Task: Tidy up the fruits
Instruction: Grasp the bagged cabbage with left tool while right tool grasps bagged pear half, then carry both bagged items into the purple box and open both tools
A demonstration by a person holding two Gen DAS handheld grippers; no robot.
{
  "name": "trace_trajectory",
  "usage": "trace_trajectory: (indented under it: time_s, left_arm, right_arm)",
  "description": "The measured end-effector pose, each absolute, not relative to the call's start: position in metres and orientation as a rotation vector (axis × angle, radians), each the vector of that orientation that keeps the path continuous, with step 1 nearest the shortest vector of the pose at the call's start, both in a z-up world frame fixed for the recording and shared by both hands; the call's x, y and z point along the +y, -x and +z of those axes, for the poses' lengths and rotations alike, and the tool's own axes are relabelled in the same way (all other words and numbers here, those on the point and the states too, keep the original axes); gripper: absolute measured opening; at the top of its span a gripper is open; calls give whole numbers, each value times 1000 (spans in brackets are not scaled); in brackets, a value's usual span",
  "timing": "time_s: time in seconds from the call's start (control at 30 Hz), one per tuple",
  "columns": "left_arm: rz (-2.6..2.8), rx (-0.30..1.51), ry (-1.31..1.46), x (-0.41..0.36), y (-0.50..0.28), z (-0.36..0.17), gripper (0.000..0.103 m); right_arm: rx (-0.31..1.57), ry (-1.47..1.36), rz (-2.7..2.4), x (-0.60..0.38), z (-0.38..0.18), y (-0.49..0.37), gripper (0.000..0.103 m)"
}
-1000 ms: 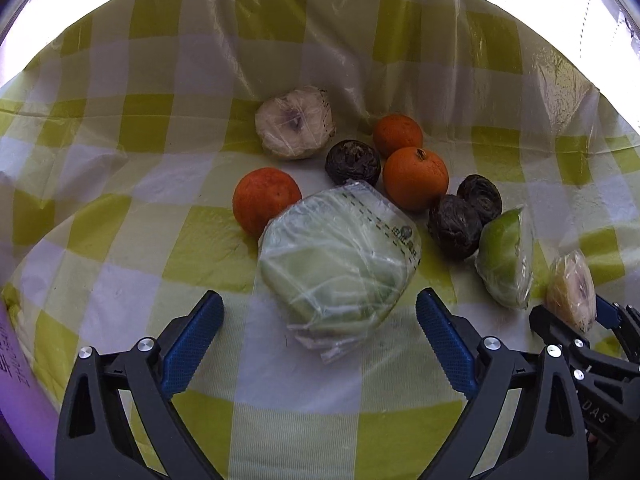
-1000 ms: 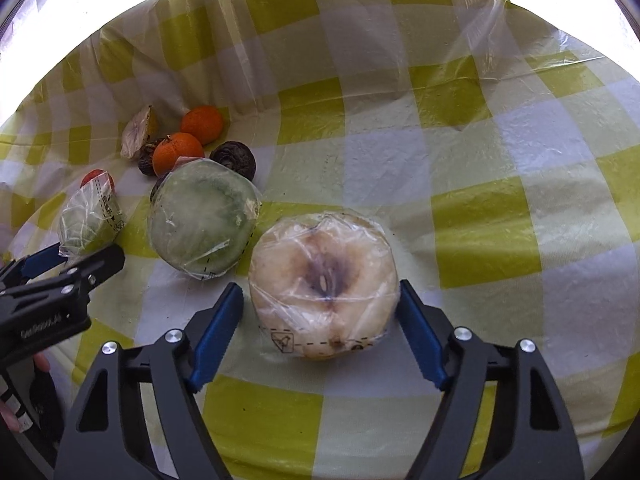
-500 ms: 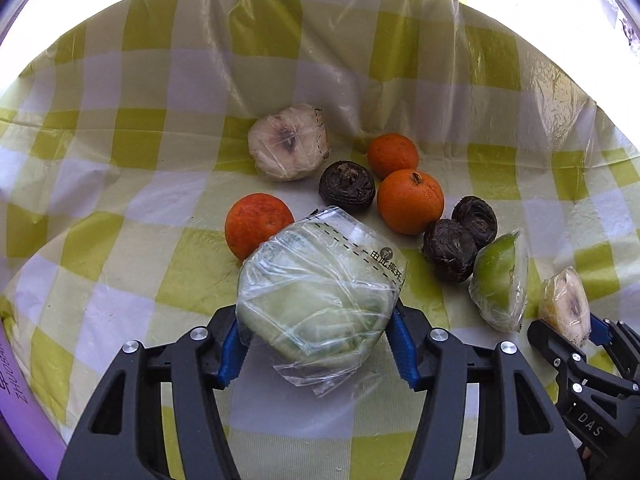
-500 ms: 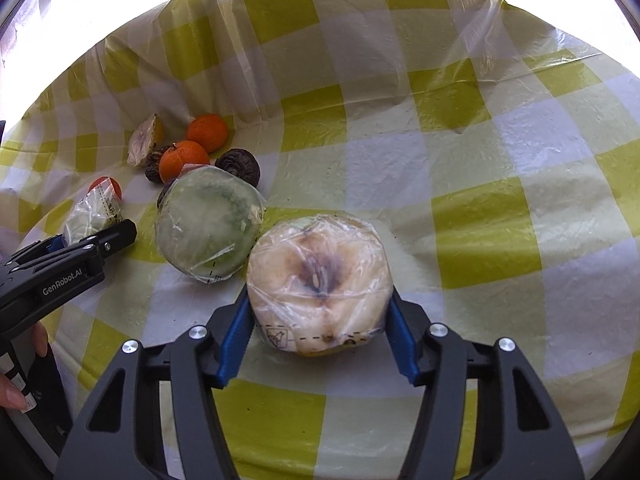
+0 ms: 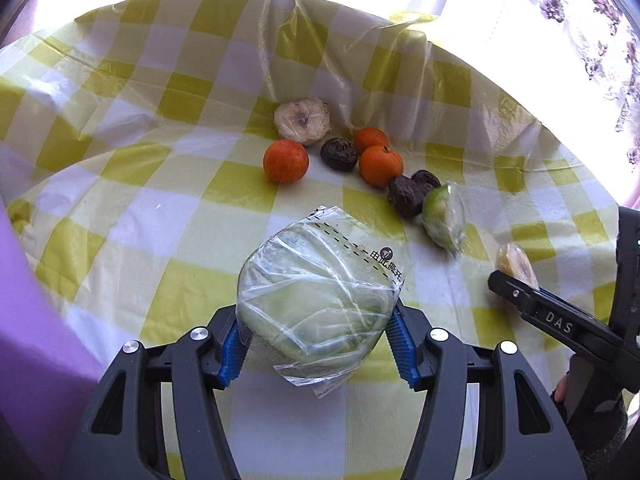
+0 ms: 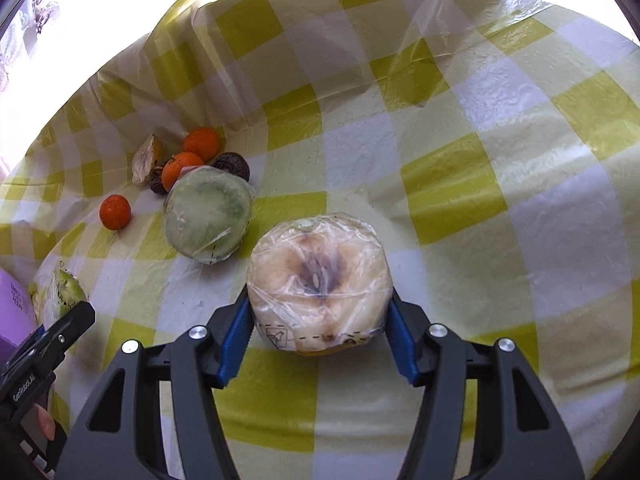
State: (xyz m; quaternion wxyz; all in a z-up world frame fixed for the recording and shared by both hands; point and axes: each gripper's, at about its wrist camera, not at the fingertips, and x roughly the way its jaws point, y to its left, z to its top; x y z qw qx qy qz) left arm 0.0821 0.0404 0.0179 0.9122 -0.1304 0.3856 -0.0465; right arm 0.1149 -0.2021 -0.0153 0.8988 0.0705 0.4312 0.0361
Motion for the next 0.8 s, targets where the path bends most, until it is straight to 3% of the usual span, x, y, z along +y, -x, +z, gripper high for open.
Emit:
trace_trajectory:
  time_s: [0.43,0.8]
  left_arm:
    - [-171,816,252,45,54,16,57]
    - [-175,751,194,51,113,22,57]
  right_arm:
    - [867,-192,187,-151,-12,27,60]
    - [825,-110,291,-109,-4,81,60]
